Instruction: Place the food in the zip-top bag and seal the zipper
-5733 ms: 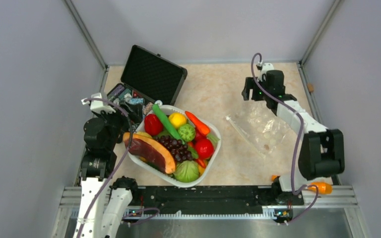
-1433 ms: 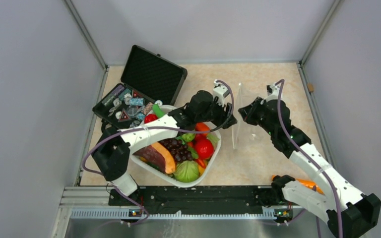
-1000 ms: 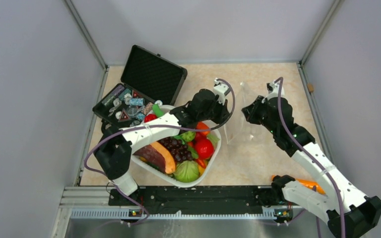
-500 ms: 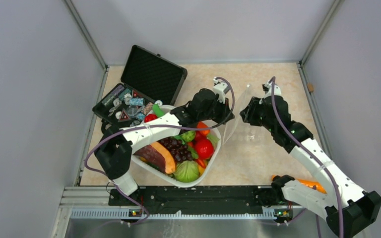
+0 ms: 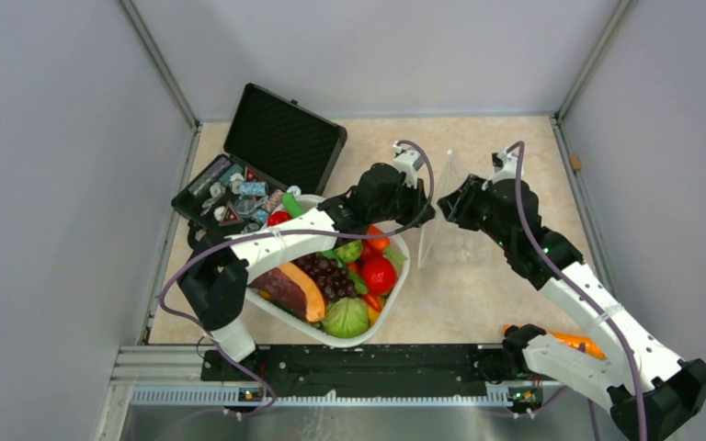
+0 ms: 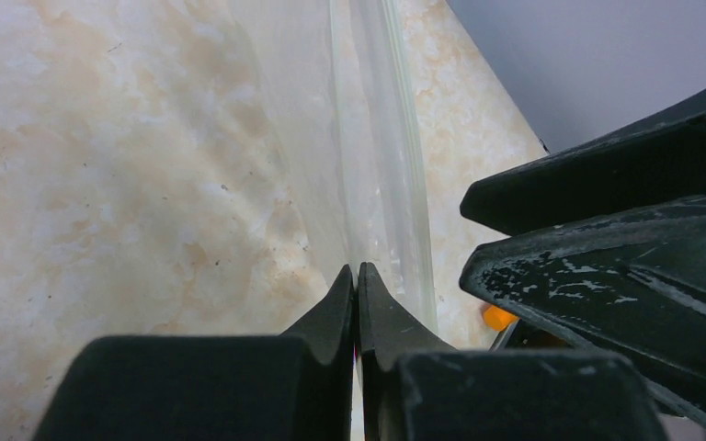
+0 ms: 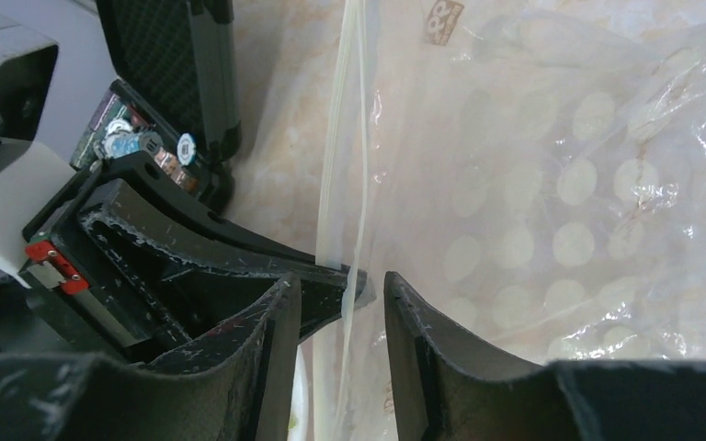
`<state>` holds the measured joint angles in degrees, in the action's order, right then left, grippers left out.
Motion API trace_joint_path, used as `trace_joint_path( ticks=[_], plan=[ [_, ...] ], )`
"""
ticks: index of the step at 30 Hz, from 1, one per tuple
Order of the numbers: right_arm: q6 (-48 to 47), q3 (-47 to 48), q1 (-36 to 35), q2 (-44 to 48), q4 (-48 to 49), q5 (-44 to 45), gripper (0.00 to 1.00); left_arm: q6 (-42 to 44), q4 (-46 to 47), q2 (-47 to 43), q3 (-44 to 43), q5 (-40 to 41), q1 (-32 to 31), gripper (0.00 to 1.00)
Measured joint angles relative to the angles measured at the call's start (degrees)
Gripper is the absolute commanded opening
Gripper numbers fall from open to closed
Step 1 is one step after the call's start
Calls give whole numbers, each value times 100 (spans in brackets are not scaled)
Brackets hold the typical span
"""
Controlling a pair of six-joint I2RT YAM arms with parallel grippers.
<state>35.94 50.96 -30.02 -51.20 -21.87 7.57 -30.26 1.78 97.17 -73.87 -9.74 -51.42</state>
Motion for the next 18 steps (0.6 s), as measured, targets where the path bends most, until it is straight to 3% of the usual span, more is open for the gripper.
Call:
trace_joint_path(
  ticks=[9,18],
  plan=[
    [74,-256,-136,-197,120,337,32,-76,31,0,0,-11,-2,0],
    [-57,-251,-203,-391,-66,809,17,-90,37,0,0,2,-7,0]
  ],
)
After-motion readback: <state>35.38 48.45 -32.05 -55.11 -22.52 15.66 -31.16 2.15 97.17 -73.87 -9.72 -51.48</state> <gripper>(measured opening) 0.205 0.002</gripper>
